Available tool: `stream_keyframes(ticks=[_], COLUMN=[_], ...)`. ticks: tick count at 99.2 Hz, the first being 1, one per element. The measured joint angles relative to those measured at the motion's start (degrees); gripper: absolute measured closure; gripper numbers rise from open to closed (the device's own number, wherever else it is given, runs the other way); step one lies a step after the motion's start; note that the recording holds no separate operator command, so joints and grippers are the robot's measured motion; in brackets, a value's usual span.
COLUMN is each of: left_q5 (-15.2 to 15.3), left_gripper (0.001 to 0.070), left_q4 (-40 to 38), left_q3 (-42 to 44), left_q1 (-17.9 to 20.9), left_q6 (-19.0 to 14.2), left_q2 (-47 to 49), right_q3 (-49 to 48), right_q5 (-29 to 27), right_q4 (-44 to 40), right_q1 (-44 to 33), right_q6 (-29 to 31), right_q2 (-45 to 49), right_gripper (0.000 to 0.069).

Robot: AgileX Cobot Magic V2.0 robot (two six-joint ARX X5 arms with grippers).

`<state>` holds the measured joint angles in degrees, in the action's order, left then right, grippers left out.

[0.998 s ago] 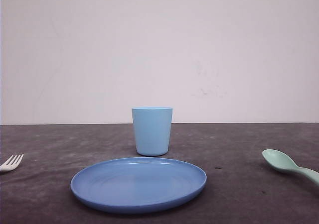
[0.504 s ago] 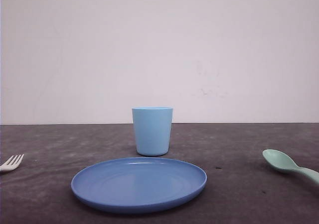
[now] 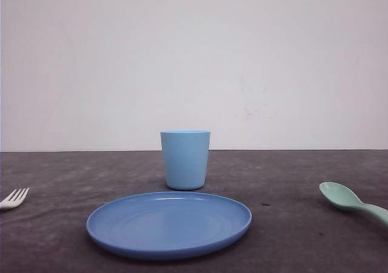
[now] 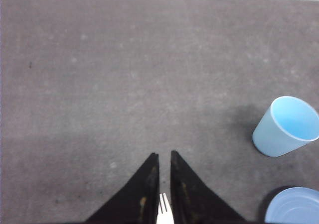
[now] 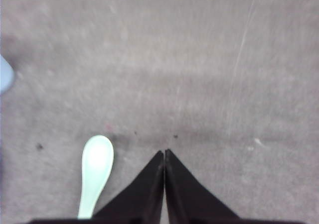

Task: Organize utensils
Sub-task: 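Lower the left gripper onto the white fork and close on it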

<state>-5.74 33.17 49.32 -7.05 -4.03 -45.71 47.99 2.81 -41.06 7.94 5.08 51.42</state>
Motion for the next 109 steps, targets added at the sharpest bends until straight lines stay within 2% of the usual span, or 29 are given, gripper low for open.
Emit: stream_keyframes(ticks=[25,32,37,41,52,57,67,76,90,109], left_q5=[0.1,0.0,0.1,0.1,0.0,0.0,0.0,0.0,0.0,0.0], left_gripper=[0.0695,0.0684,0.0645,0.0587,0.0364,0.0283,0.0211,0.0201,0.02,0.02], left_q4=[0.6,0.7,1.0,1.1,1.5,1.7,2.9,4.3,7.7,10.3], left_q3=[0.0,0.0,0.0,0.0,0.0,0.0,0.0,0.0,0.0,-2.6], left_q1=[0.0,0.0,0.0,0.0,0.0,0.0,0.0,0.0,-0.1,-2.6], left_q6=[0.0,0.0,0.0,0.0,0.1,0.2,0.1,-0.5,-3.6,-7.1], left_q2=[-0.5,-0.5,-0.5,-0.5,-0.5,-0.5,-0.5,-0.5,-1.4,-4.7], right_q3=[0.0,0.0,0.0,0.0,0.0,0.0,0.0,0.0,0.0,0.0], right_q5=[0.0,0.2,0.2,0.2,0.2,0.2,0.2,0.2,0.2,0.2], right_q4=[-0.4,-0.5,-0.7,-0.9,-1.0,-1.1,-1.6,-1.7,-1.7,-1.7], right_q1=[0.2,0.2,0.2,0.2,0.2,0.2,0.2,0.2,0.2,0.2], right_q6=[-0.2,-0.3,-0.4,-0.4,-0.3,-0.4,-0.3,-0.4,-0.4,-0.3], right_q2=[1.0,1.0,1.0,1.0,1.0,1.0,1.0,1.0,1.0,1.0], right_gripper=[0.0688,0.0651,0.058,0.0501,0.0259,0.0162,0.0025,0.0011,0.0011,0.0011])
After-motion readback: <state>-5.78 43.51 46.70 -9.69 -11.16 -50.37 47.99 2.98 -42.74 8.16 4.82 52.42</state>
